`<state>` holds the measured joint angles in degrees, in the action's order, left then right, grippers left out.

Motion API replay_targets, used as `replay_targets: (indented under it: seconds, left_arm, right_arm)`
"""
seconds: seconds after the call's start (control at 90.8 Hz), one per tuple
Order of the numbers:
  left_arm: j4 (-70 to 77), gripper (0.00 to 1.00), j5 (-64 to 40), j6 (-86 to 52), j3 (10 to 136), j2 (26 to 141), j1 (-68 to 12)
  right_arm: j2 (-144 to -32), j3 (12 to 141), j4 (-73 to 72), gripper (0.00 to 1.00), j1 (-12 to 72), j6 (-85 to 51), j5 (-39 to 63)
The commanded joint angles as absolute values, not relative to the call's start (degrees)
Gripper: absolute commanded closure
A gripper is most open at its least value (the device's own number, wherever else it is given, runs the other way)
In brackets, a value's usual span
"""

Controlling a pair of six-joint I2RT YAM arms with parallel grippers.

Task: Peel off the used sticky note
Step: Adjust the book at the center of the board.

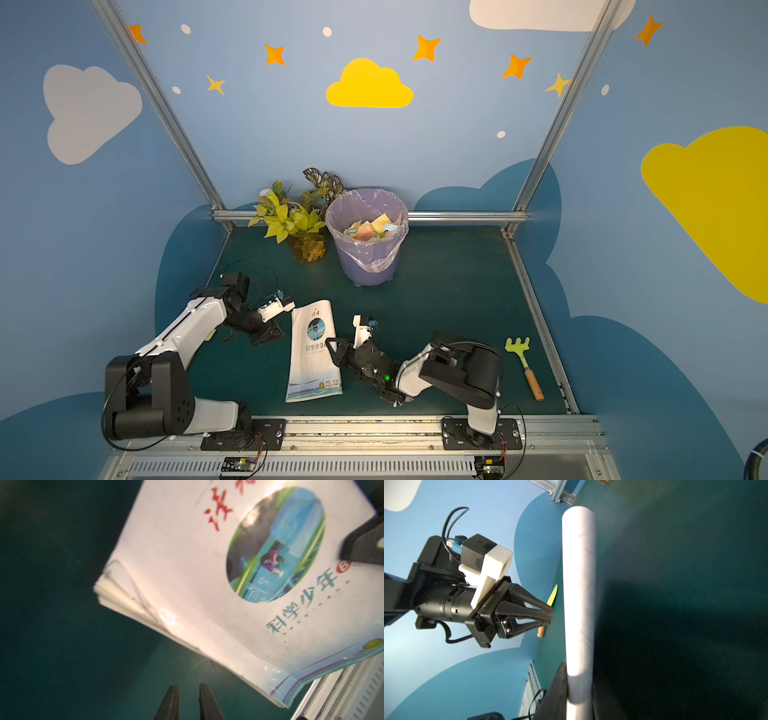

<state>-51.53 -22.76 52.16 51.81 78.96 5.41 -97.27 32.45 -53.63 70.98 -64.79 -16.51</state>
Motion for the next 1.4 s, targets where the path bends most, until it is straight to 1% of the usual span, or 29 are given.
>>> replay_targets:
  seconds: [0.0,0.022,0.099,0.209,0.308,0.352,0.43,0.54,0.617,0.661,0.694,0.771,0.793,0.815,0.859,0.87,0.881,0.903,0.925,0.947,0.98,0.991,1.046,1.156,1.255,1.388]
  left_arm:
    - [-54.7,0.76,-26.9,51.3,52.3,76.9,5.5]
    - [-54.7,0.76,-27.3,51.2,52.2,76.8,5.5]
    - [-54.6,0.75,-28.2,50.9,52.1,76.5,5.2]
    - [-54.6,0.75,-29.3,50.4,52.1,76.9,4.9]
    - [-54.3,0.75,-30.0,50.2,52.1,77.3,4.7]
    - [-54.3,0.75,-30.3,50.1,52.1,77.5,4.7]
    - [-54.2,0.74,-30.6,50.1,52.2,77.6,4.7]
    - [-54.0,0.74,-30.7,50.1,51.9,77.6,4.7]
    - [-53.5,0.74,-30.5,50.1,51.6,77.7,4.8]
    - [-53.4,0.74,-30.5,50.2,51.6,77.9,5.0]
    - [-53.3,0.74,-30.4,50.2,51.4,78.0,5.1]
    - [-53.2,0.74,-30.6,50.3,51.4,78.5,5.5]
    - [-53.2,0.74,-30.7,50.4,51.4,78.7,5.6]
    - [-53.2,0.73,-30.7,50.3,51.5,78.9,5.7]
    - [-53.2,0.73,-30.6,50.3,51.5,79.1,5.6]
    - [-53.1,0.73,-30.5,50.3,51.5,79.2,5.6]
    - [-53.1,0.73,-30.5,50.4,51.5,79.3,5.6]
    - [-53.0,0.73,-30.2,50.2,51.5,79.5,5.6]
    - [-52.7,0.73,-30.0,50.2,51.5,79.6,5.6]
    - [-52.7,0.73,-29.8,50.1,51.5,79.8,5.6]
    - [-52.7,0.73,-29.7,50.0,51.7,79.9,5.6]
    - [-52.7,0.73,-29.6,49.9,51.7,80.0,5.6]
    - [-52.6,0.72,-29.4,49.8,51.7,80.3,5.4]
    - [-52.4,0.72,-28.7,49.5,51.7,80.4,4.7]
    - [-52.1,0.71,-28.5,48.8,51.5,80.3,3.2]
    - [-50.8,0.71,-25.6,47.5,50.0,80.8,-2.4]
  right_arm:
    - [-81.3,40.4,-7.5,1.00,72.2,-56.7,-25.3]
    - [-78.8,43.1,3.1,1.00,73.0,-55.2,-28.4]
    - [-72.4,49.1,25.0,1.00,75.1,-53.7,-37.1]
    - [-66.1,54.3,45.3,1.00,75.8,-53.6,-43.8]
    - [-66.3,60.6,61.9,1.00,76.6,-55.0,-51.0]
    - [-68.5,63.9,68.1,1.00,77.0,-56.2,-54.2]
    - [-75.8,70.0,79.2,1.00,77.7,-58.5,-58.6]
    - [-91.1,80.4,94.7,1.00,78.9,-66.6,-62.7]
    - [-103.5,88.2,99.2,1.00,80.0,-67.6,-63.3]
    - [-109.5,92.3,99.3,1.00,81.0,-68.9,-63.7]
    - [-116.1,95.0,98.3,1.00,81.6,-70.0,-63.9]
    - [-123.5,102.6,93.0,1.00,82.5,-66.9,-62.5]
    - [-125.1,104.7,90.7,0.97,82.7,-65.9,-61.7]
    - [-126.3,106.0,88.3,0.89,82.8,-64.3,-60.9]
    - [-126.9,106.6,78.7,0.71,82.8,-59.9,-57.4]
    - [-126.7,106.4,76.4,0.65,82.8,-59.0,-56.6]
    - [-126.4,106.0,74.1,0.55,82.8,-58.2,-55.9]
    - [-125.3,104.8,69.1,0.44,82.7,-57.0,-53.8]
    - [-123.6,103.1,64.2,0.30,82.6,-55.6,-51.9]
    - [-122.1,101.3,59.9,0.19,82.5,-54.3,-49.9]
    - [-119.6,98.4,54.0,0.09,82.1,-53.1,-47.2]
    - [-118.9,97.4,51.8,0.07,82.0,-52.8,-46.4]
    - [-114.0,92.8,44.6,0.02,81.4,-51.3,-43.1]
    - [-106.4,85.3,34.5,0.02,79.3,-49.9,-36.3]
    - [-100.0,77.2,28.4,0.02,76.2,-50.1,-28.5]
    - [-91.5,66.1,24.7,0.02,71.1,-52.2,-25.7]
